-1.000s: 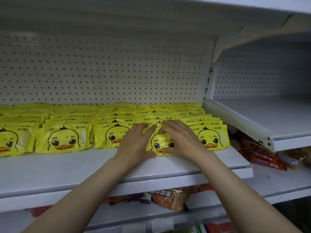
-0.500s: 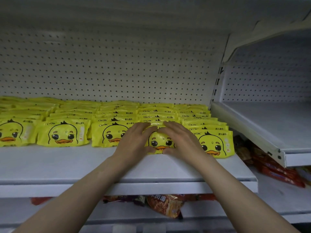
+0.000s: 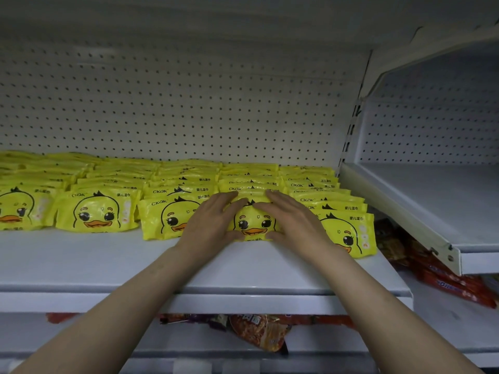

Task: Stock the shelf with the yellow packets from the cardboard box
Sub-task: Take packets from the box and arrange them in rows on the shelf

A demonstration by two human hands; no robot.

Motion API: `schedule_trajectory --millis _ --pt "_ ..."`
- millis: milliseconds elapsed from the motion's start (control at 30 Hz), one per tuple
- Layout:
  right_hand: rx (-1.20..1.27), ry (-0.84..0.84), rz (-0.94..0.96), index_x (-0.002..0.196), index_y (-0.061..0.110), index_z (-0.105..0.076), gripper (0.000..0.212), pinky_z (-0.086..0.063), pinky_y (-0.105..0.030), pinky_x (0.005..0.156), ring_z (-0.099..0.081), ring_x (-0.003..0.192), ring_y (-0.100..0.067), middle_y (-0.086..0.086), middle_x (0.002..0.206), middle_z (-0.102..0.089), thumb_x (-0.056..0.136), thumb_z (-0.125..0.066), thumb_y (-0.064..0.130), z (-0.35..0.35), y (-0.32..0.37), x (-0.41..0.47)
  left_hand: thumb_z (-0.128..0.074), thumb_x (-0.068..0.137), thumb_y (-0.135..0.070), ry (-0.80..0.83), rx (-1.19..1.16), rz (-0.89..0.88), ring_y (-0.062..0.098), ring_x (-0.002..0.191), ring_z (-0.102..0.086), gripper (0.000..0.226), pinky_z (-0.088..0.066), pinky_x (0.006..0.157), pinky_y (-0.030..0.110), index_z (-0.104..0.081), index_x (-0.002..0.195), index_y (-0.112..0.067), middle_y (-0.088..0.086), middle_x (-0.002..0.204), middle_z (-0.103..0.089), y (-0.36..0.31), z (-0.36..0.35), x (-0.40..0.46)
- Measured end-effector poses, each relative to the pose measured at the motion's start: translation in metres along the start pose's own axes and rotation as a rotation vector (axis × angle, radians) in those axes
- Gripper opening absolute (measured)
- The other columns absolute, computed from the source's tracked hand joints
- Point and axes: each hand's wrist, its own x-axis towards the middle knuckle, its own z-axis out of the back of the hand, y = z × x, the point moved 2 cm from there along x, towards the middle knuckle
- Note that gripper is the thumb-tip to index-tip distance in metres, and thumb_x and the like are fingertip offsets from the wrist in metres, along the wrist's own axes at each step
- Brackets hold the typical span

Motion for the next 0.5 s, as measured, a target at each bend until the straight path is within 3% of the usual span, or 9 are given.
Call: schedule_trajectory --millis 267,400,500 --pt "-0.019 -0.045 -0.056 0.134 0.030 -0.055 0.071 -0.039 -0.039 0.110 -0.040 0.140 -0.024 -0.002 0.151 -0.045 0.070 -0.085 0.021 -0.006 0.003 0.010 -0.088 0.059 -0.038 0.029 -0.017 0.056 0.033 0.119 -0.052 0.081 -0.048 0.093 0.044 -0.055 0.130 -0.018 0.010 0.131 -0.056 0.001 -0.004 0.011" --pt "-0.033 -0.006 -0.054 0.137 0.030 -0.052 0.070 -0.031 -0.044 0.115 -0.032 0.145 -0.025 -0.003 0.155 -0.038 0.074 -0.082 0.024 -0.007 0.005 0.012 -0.086 0.062 -0.041 0.042 -0.030 0.048 0.033 0.121 -0.051 0.080 -0.046 0.096 0.044 -0.054 0.132 -0.019 0.011 0.134 -0.054 0.002 -0.001 0.010" --pt "-0.005 0.021 -0.061 0.136 0.032 -0.053 0.065 -0.020 -0.041 0.120 -0.023 0.148 -0.022 -0.001 0.158 -0.032 0.077 -0.078 0.043 0.001 0.011 0.019 -0.080 0.067 -0.052 0.030 -0.050 0.043 0.033 0.124 -0.049 0.079 -0.043 0.099 0.044 -0.054 0.134 -0.019 0.012 0.137 -0.052 0.008 0.006 0.003"
